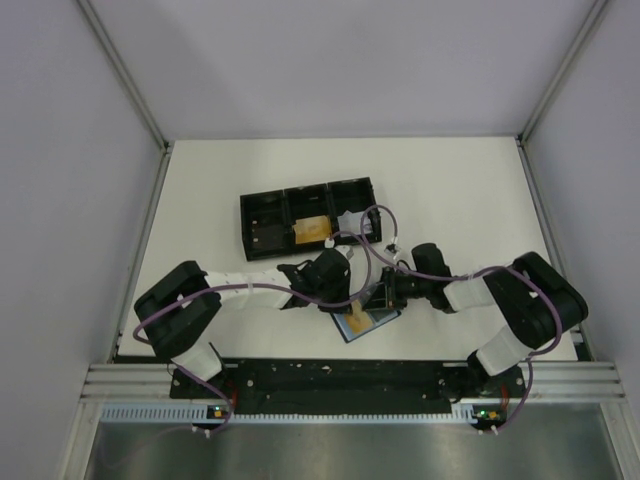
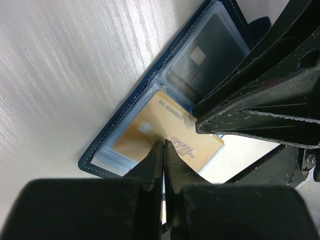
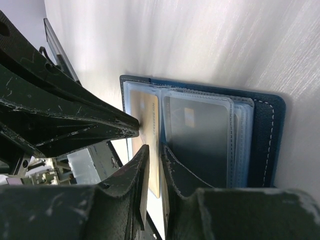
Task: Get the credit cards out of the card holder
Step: Remove the credit card from the card holder.
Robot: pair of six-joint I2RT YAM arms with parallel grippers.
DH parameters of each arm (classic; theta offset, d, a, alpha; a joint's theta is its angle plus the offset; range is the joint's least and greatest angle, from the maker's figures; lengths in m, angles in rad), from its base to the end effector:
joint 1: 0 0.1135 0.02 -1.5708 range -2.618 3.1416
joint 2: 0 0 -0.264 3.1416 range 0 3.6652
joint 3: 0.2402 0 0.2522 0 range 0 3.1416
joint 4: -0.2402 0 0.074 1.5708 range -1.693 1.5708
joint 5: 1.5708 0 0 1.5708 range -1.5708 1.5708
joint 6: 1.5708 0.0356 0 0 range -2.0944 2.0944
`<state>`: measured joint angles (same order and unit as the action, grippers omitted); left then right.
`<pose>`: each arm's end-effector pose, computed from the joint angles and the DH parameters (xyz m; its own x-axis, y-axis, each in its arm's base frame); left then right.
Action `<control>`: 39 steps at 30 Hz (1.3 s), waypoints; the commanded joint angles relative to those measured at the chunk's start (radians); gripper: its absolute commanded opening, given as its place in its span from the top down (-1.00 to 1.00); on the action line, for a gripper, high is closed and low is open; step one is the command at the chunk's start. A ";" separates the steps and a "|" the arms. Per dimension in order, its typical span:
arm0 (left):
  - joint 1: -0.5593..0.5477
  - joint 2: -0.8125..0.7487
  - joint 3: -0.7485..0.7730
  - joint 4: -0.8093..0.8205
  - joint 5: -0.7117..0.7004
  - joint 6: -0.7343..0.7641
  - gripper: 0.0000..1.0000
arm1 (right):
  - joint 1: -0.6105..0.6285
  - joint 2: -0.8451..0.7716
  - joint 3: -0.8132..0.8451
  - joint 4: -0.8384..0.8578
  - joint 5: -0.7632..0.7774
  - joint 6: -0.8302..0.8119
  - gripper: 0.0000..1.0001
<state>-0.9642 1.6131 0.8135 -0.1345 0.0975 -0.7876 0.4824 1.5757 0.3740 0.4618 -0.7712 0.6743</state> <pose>0.1739 -0.2567 0.1554 -0.9263 0.0977 -0.3640 0.2754 0.8349 -0.4766 0.2003 0.1329 0.1036 -0.9590 0.0032 -0.2835 -0.2431 0.5050 0.8282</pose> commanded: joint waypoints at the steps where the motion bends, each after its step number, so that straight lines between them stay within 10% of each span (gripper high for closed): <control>1: -0.007 0.022 -0.023 -0.028 0.004 -0.004 0.99 | 0.010 0.014 0.029 0.006 0.000 -0.018 0.69; 15: -0.007 0.005 -0.043 -0.007 0.002 -0.012 0.99 | 0.030 0.037 0.045 0.015 -0.014 -0.013 1.00; 39: -0.007 -0.141 -0.082 -0.043 0.004 -0.002 0.85 | -0.024 -0.023 0.052 -0.055 -0.027 -0.055 0.88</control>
<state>-0.9649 1.5055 0.7170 -0.1562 0.1047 -0.8085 0.4553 1.5814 0.3946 0.4042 -0.7883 0.6472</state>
